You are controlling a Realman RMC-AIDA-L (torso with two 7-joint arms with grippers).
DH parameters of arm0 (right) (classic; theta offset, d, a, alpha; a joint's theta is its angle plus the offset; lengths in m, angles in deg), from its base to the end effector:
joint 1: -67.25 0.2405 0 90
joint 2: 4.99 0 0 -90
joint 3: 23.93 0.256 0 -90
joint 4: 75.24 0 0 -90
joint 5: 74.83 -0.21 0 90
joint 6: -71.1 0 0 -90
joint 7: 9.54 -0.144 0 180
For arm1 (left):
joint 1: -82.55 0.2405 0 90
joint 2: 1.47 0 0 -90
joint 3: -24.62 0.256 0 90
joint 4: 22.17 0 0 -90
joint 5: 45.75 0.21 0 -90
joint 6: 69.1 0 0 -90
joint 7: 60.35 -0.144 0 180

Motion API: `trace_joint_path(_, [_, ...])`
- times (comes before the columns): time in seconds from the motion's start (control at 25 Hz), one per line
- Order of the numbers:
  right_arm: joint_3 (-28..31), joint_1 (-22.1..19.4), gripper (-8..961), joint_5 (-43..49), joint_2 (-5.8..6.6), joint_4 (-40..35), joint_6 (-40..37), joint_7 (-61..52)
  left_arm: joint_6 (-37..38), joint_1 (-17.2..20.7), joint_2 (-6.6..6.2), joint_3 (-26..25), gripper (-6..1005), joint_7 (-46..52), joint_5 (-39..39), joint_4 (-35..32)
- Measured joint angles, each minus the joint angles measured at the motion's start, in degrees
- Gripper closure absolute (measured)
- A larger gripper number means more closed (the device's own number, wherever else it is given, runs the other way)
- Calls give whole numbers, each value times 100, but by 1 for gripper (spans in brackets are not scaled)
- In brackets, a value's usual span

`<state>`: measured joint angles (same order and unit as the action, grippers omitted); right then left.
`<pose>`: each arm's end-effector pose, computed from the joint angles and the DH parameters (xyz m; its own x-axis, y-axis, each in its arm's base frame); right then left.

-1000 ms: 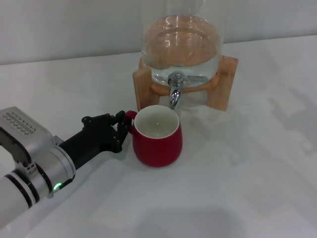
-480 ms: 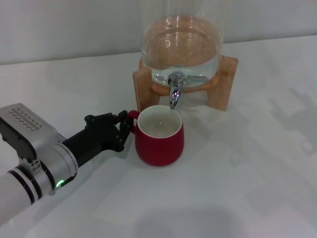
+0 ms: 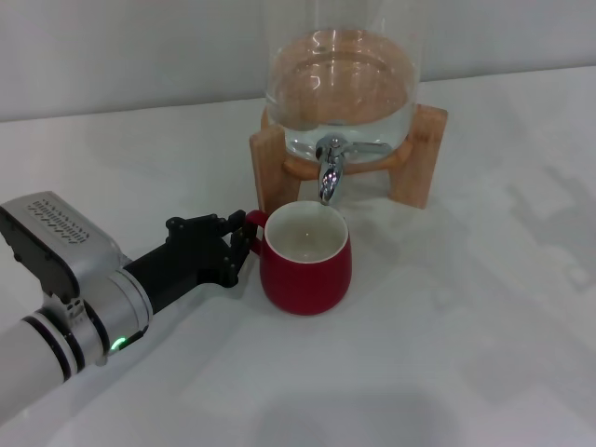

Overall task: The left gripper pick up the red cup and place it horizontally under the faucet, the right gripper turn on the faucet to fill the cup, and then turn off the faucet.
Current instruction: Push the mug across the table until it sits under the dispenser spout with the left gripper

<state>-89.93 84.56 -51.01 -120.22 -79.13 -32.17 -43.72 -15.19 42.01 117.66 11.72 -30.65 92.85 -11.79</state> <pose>0.3233 0.2588 0.0645 0.4057 0.3796 -0.8315 -0.7400 -0.3975 -0.5425 -0.2393 0.3442 -0.1210 0.8202 0.1882 0.5401 0.4618 -0.7751 -0.4312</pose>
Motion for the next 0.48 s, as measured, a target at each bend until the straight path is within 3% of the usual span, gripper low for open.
trace_joint_path(0.48, [0, -9, 199, 0, 0, 13, -32, 0, -5, 2, 6, 11, 865, 0, 1, 15])
